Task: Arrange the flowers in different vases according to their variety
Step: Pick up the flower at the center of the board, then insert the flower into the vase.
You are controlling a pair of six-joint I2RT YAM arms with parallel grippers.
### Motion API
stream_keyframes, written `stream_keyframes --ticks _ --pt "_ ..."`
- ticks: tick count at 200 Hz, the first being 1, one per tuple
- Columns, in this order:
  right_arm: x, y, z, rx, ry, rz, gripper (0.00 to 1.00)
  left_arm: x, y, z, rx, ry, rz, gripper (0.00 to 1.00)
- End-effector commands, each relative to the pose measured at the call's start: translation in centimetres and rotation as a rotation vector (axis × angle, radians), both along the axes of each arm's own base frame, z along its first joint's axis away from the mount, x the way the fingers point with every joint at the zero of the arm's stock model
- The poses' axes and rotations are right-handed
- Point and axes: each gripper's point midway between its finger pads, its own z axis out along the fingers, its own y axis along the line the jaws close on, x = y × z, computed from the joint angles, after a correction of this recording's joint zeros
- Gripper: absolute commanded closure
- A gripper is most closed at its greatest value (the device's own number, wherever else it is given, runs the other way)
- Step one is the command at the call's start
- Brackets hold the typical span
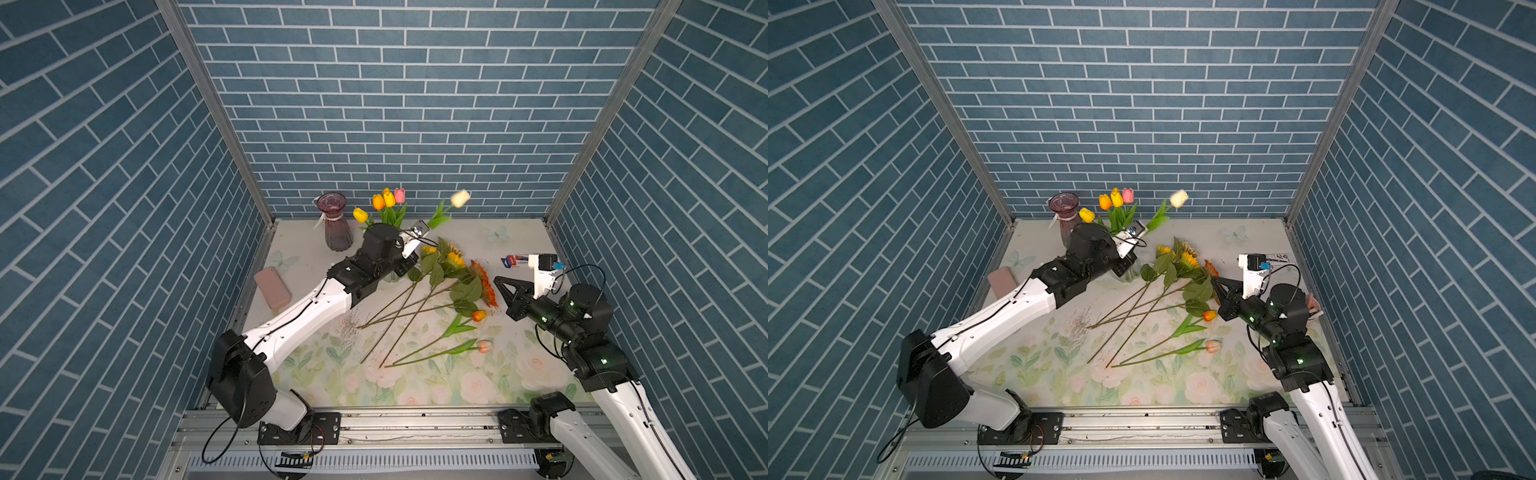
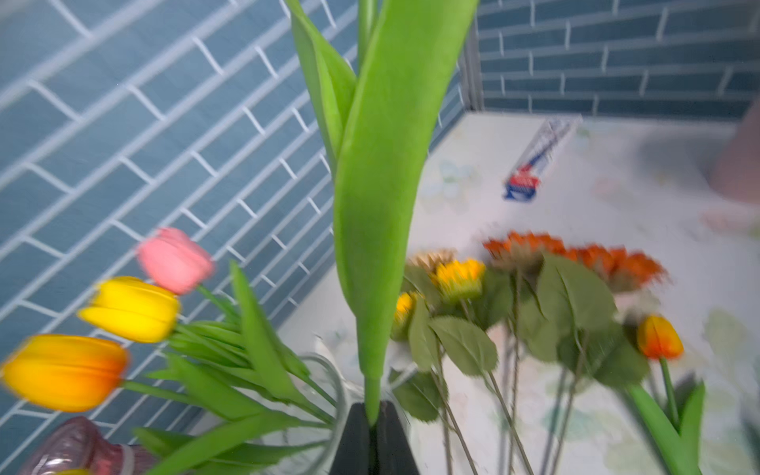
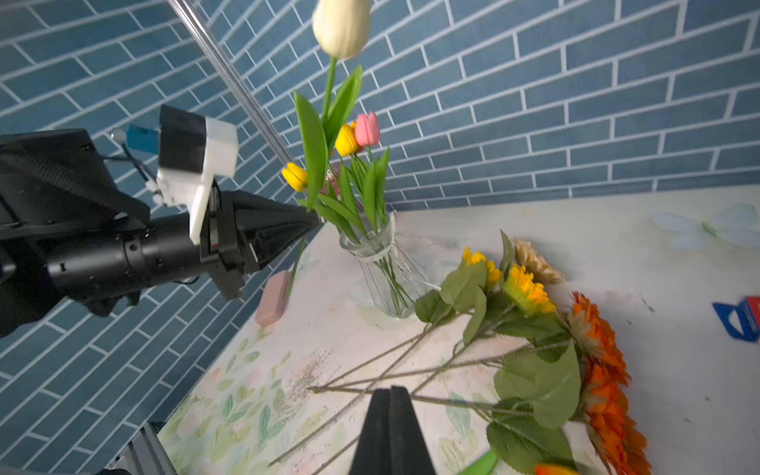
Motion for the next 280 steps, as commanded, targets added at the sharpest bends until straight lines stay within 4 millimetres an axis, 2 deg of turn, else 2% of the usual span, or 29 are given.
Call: stream_keyframes --ticks 1,36,59,78,120,175,197,280 --pt "-1.7 0.8 2.8 0.025 -0.186 0.086 1.0 0.4 -0.6 6.2 -0.206 -0.126 -0.046 1.0" --pt "-4.0 1.7 4.1 0.027 -0.305 0.193 1.0 2.4 -0.2 9.9 -0.344 -0.203 -0.071 1.0" --pt "-4.5 2.0 4.3 0.017 -0.329 0.228 1.0 3.3 -0.4 10.8 -0.42 -0.243 -0.091 1.0" --pt "-4.5 2.2 4.1 0.008 -0.329 0.244 1.0 4.1 -0.3 10.6 -0.467 -0.274 -0.089 1.0" --pt "-4.0 2.5 3.5 -0.001 -0.305 0.252 1.0 6.2 0.4 8.8 -0.509 -0.297 -0.056 1.0" --pt "-3.4 2.7 3.0 -0.005 -0.283 0.252 1.0 8.9 2.7 5.2 -0.544 -0.29 0.046 1.0" --pt "-3.1 2.8 2.8 -0.006 -0.272 0.252 1.0 9.9 3.0 3.6 -0.554 -0.271 0.063 1.0" --pt "-2.1 2.9 2.0 -0.013 -0.236 0.245 1.0 11.3 2.9 -1.5 -0.529 -0.137 0.12 1.0"
